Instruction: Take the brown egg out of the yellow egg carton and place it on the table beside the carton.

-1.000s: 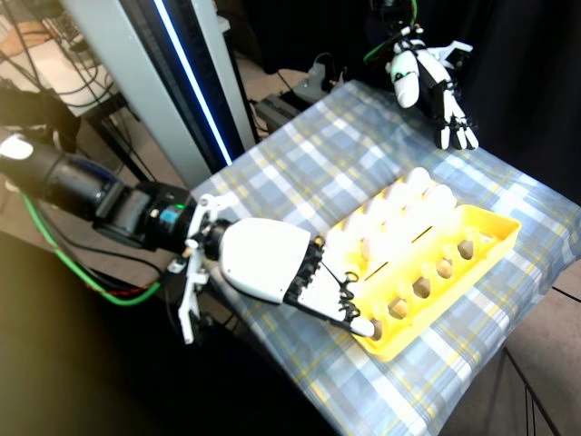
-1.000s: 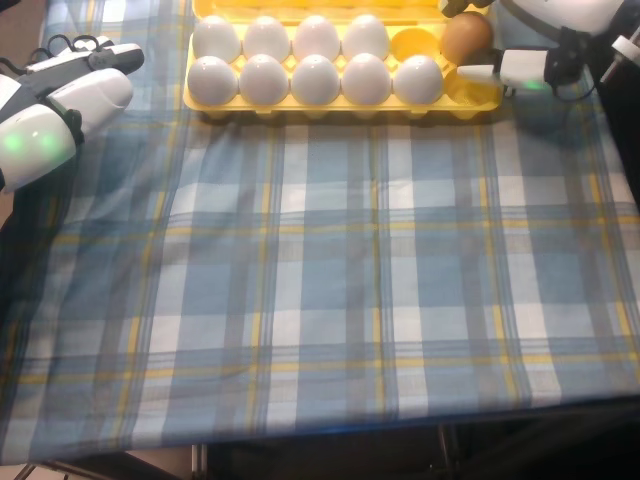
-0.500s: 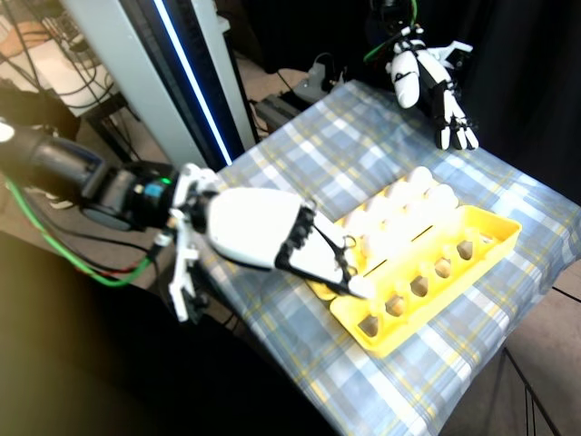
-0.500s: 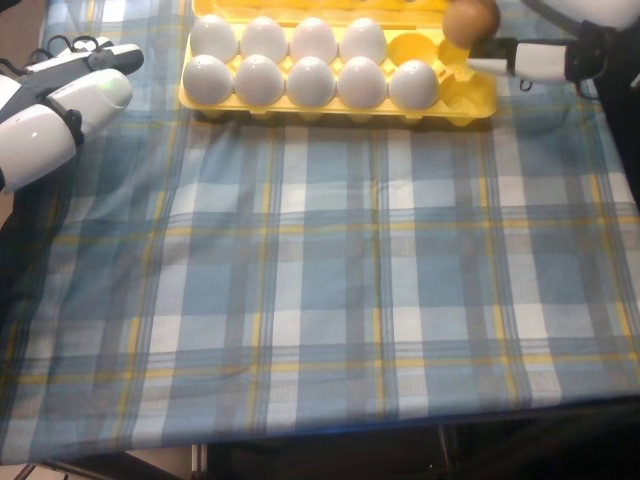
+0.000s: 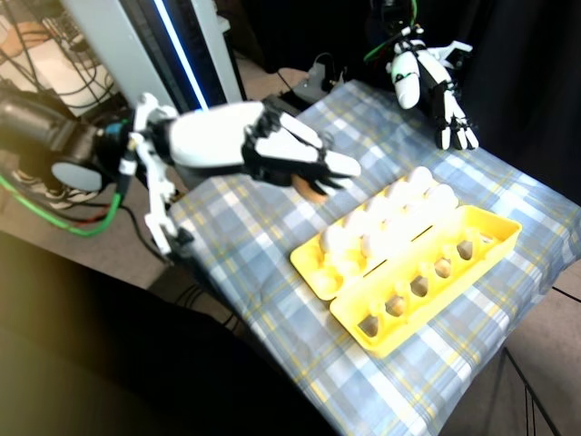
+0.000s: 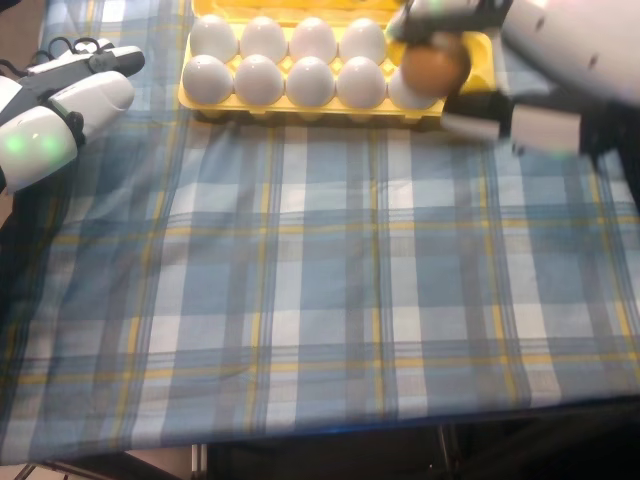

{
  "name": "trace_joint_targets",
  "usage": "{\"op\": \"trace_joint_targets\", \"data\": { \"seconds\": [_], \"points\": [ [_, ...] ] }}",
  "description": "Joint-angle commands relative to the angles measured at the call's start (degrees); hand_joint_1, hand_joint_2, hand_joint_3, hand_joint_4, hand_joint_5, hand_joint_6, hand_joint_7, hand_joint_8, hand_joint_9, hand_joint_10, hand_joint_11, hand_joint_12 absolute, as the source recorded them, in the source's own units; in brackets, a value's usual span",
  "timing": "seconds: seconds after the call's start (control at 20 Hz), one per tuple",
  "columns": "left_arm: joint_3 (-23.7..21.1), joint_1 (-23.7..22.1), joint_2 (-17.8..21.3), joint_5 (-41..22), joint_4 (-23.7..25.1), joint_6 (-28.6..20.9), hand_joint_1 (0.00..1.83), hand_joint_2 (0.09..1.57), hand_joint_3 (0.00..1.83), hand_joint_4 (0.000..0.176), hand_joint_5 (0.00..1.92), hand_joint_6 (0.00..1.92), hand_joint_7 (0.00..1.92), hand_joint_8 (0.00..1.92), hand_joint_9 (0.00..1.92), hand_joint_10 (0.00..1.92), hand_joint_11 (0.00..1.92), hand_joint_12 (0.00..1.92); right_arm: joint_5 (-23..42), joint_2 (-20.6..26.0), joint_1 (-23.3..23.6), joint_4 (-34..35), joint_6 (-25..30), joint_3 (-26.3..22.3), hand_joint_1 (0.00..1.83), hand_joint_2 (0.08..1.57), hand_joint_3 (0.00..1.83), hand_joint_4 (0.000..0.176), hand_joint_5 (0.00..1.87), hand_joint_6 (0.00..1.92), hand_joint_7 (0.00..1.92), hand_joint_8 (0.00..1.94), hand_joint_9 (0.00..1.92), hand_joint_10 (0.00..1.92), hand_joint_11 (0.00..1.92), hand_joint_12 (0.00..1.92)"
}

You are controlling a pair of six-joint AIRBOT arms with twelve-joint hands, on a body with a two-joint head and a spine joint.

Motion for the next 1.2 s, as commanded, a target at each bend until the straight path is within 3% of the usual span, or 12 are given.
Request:
{"op": "trace_joint_targets", "data": {
  "seconds": [0.0, 0.15, 0.2, 0.25, 0.3, 0.35, 0.4, 0.5, 0.65, 0.9, 1.15],
  "points": [
    [0.20, -0.24, -0.08, -6.76, 0.76, -0.18, 0.08, 1.27, 0.00, 0.016, 0.47, 0.00, 0.22, 0.00, 0.03, 0.00, 0.00, 0.00, 7.75, -0.40, 0.12, -0.30, -0.18, -0.25, 0.96, 1.17, 0.00, 0.176, 0.86, 1.16, 1.02, 0.00, 0.66, 0.00, 0.23, 0.07],
    [0.18, -0.24, -0.08, -6.69, 0.75, -0.19, 0.10, 1.26, 0.00, 0.014, 0.48, 0.00, 0.22, 0.00, 0.02, 0.00, 0.00, 0.00, 7.76, -2.32, -2.45, -0.30, 2.71, 0.17, 0.97, 1.16, 0.00, 0.173, 0.88, 1.13, 1.06, 0.01, 0.67, 0.00, 0.22, 0.06],
    [0.16, -0.25, -0.08, -6.68, 0.75, -0.19, 0.10, 1.26, 0.00, 0.016, 0.48, 0.00, 0.22, 0.00, 0.02, 0.00, 0.00, 0.00, 7.76, -2.72, -3.24, -0.24, 5.06, 0.98, 0.99, 1.16, 0.00, 0.140, 0.89, 1.12, 1.07, 0.01, 0.66, 0.00, 0.21, 0.06],
    [0.16, -0.27, -0.09, -6.61, 0.75, -0.19, 0.11, 1.26, 0.00, 0.018, 0.48, 0.00, 0.22, 0.00, 0.01, 0.00, 0.00, 0.00, 7.76, -3.40, -3.76, -0.07, 6.65, 1.63, 0.97, 1.17, 0.00, 0.169, 0.86, 1.16, 1.04, 0.00, 0.65, 0.00, 0.21, 0.05],
    [0.18, -0.27, -0.10, -6.56, 0.75, -0.19, 0.11, 1.26, 0.00, 0.021, 0.48, 0.00, 0.22, 0.00, 0.01, 0.00, 0.00, 0.00, 7.76, -4.36, -4.44, 0.43, 8.19, 2.51, 0.94, 1.18, 0.00, 0.175, 0.82, 1.21, 1.02, 0.00, 0.63, 0.00, 0.22, 0.06],
    [0.23, -0.27, -0.09, -6.39, 0.78, -0.19, 0.10, 1.26, 0.00, 0.021, 0.47, 0.00, 0.21, 0.00, 0.01, 0.00, 0.00, 0.00, 7.76, -5.14, -5.03, 0.96, 8.63, 3.18, 0.75, 1.13, 0.00, 0.000, 0.76, 0.47, 0.96, 0.00, 0.59, 0.00, 0.22, 0.05],
    [0.26, -0.29, -0.07, -6.29, 0.81, -0.18, 0.10, 1.26, 0.00, 0.019, 0.47, 0.00, 0.21, 0.00, 0.02, 0.00, 0.00, 0.00, 7.67, -5.32, -5.21, 1.00, 8.62, 3.33, 0.64, 1.10, 0.00, 0.000, 0.76, 0.16, 0.88, 0.00, 0.53, 0.00, 0.21, 0.04],
    [0.22, -0.29, -0.03, -6.34, 0.81, -0.18, 0.09, 1.26, 0.00, 0.017, 0.46, 0.00, 0.20, 0.00, 0.00, 0.00, 0.00, 0.00, 7.38, -5.40, -5.25, 1.23, 8.11, 3.38, 0.49, 1.02, 0.00, 0.000, 0.64, 0.01, 0.69, 0.00, 0.36, 0.00, 0.12, 0.01],
    [0.21, -0.29, -0.09, -6.29, 0.80, -0.18, 0.09, 1.27, 0.00, 0.017, 0.47, 0.00, 0.21, 0.00, 0.00, 0.00, 0.00, 0.00, 7.37, -5.40, -5.25, 1.89, 7.49, 3.39, 0.31, 0.99, 0.00, 0.000, 0.52, 0.00, 0.56, 0.00, 0.28, 0.00, 0.10, 0.00],
    [0.21, -0.27, -0.07, -6.32, 0.78, -0.18, 0.08, 1.27, 0.00, 0.015, 0.47, 0.00, 0.22, 0.00, 0.01, 0.00, 0.00, 0.00, 8.81, -5.12, -5.23, 3.51, 4.57, 2.78, 0.15, 0.95, 0.00, 0.000, 0.42, 0.00, 0.50, 0.00, 0.22, 0.00, 0.03, 0.01],
    [0.18, -0.25, -0.05, -6.43, 0.67, -0.18, 0.10, 1.27, 0.00, 0.010, 0.48, 0.00, 0.22, 0.00, 0.02, 0.00, 0.00, 0.00, 14.75, -0.65, -5.23, 6.49, 1.79, 0.90, 0.00, 0.95, 0.00, 0.000, 0.34, 0.00, 0.39, 0.00, 0.16, 0.00, 0.00, 0.00]
  ]
}}
